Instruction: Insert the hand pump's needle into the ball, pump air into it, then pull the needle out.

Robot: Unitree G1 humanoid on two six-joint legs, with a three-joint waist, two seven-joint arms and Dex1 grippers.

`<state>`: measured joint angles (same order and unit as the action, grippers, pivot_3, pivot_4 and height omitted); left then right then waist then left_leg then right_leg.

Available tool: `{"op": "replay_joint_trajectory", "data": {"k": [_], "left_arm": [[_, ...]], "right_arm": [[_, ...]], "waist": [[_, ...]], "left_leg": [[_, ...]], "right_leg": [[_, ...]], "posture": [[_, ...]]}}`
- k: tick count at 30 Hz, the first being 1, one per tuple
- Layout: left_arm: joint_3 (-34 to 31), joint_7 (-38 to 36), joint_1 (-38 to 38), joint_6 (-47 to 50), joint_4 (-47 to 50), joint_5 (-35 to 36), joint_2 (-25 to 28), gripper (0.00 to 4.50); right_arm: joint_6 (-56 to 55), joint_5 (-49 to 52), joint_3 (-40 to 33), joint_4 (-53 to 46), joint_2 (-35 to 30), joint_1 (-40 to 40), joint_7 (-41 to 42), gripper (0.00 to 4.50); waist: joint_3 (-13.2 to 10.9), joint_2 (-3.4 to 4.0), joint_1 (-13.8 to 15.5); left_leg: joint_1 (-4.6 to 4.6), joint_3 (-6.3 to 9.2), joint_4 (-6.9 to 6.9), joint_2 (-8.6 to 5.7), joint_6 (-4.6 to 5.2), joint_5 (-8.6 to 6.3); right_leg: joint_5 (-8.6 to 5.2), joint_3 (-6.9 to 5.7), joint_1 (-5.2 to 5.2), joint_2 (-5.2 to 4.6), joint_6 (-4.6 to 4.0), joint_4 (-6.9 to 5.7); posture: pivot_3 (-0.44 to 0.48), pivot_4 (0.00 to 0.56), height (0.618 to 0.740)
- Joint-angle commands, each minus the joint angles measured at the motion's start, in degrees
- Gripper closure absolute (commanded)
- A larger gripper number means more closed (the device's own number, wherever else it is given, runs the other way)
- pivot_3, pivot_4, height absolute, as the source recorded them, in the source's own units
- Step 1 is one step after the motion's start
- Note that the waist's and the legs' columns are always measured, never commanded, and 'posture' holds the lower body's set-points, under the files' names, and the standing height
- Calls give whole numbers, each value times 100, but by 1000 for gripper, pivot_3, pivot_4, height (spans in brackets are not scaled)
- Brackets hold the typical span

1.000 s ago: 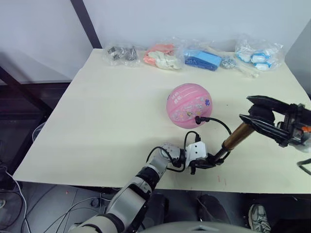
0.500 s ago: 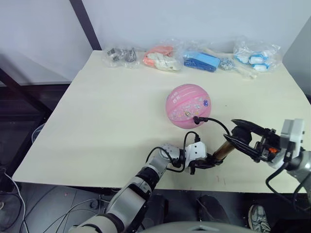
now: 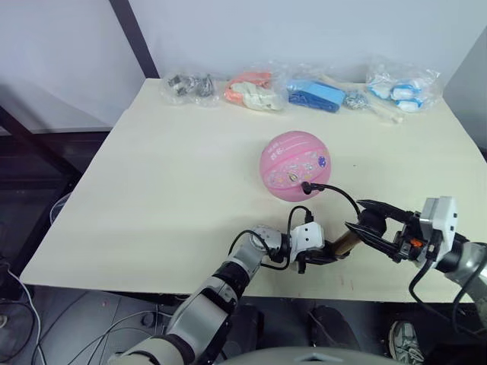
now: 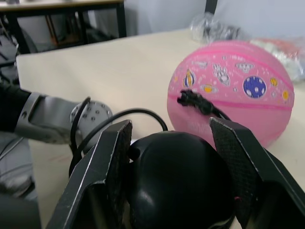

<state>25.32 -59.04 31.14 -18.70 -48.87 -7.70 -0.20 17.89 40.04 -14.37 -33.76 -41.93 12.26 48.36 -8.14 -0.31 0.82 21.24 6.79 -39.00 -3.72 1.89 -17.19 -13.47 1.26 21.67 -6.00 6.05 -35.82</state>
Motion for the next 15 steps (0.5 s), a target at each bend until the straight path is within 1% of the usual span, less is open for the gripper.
{"op": "replay_joint_trajectory", "data": {"k": [1, 9, 13, 15], "left_arm": [[95, -38, -159, 135, -250, -117, 69, 3470], [97, -41, -131, 108, -300, -116, 37, 3470], [99, -42, -116, 99, -319, -120, 28, 3470], [99, -41, -110, 96, -325, -122, 25, 3470]], "right_arm": [[316, 911, -647, -580, -309, -248, 23, 2342], [1004, 2261, -1762, -704, -971, -667, -143, 2342], [1257, 2742, -2230, -563, -1243, -834, -184, 2342], [1360, 2903, -2401, -486, -1355, -914, -196, 2342]], "waist": [[-4, 6, 1], [-12, 8, 5], [-15, 9, 6], [-15, 14, 6]], "left_leg": [[3, -1, 0, 0, 0, 0], [11, 3, 0, -1, 0, 0], [14, 5, 0, -1, 1, 0], [32, 2, -4, -2, 2, 1]], "right_leg": [[0, 0, 1, -1, 0, 0], [0, -3, 2, -4, -1, 4], [0, -5, 4, -5, -1, 6], [1, -1, 19, -11, -2, 5]], "posture": [[0, 150, 740], [0, 150, 740], [0, 150, 740], [0, 150, 740]]}}
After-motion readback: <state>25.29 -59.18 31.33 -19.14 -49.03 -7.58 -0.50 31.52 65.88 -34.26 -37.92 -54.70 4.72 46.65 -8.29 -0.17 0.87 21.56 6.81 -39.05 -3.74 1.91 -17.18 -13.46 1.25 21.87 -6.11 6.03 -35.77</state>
